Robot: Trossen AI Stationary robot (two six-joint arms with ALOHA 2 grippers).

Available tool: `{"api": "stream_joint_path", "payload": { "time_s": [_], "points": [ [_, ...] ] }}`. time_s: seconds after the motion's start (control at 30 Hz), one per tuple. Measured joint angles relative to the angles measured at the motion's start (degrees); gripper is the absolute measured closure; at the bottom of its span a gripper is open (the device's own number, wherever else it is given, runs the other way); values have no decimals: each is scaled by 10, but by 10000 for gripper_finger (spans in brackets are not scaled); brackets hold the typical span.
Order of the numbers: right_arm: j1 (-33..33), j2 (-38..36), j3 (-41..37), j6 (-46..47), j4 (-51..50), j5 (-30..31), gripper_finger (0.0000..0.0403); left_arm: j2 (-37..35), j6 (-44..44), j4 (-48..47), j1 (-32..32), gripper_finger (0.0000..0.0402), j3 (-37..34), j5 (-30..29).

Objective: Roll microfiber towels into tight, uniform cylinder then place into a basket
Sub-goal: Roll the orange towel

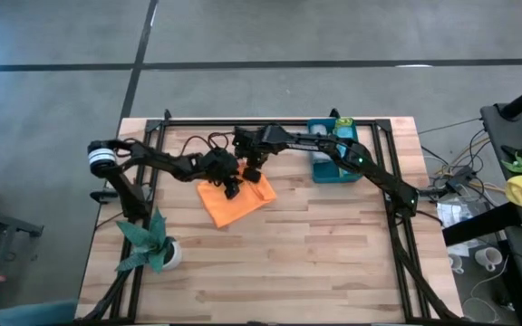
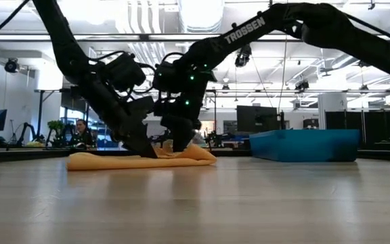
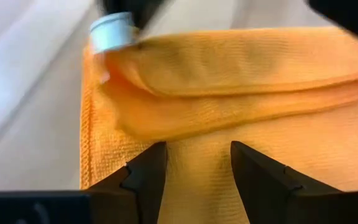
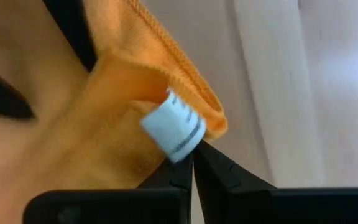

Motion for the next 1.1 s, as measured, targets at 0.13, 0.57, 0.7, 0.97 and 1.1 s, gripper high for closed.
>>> {"api": "stream_joint_path", "payload": {
  "time_s": [0.13,0.57,0.7,0.97,1.1],
  "points": [
    [6,-2,0,-135,15,-31,394,-22,28,-6,1,237,-15,-1],
    [26,-59,2,-125,-61,-59,394,-2,135,61,-1,237,-16,0],
    [38,-88,-54,-129,-47,-54,394,23,146,69,-3,237,11,2],
    [48,-106,-166,-86,78,-60,394,-22,142,-90,-4,237,21,2],
    [70,-106,-186,-60,101,-103,394,-91,142,-214,-5,237,18,-2]
  ]
}}
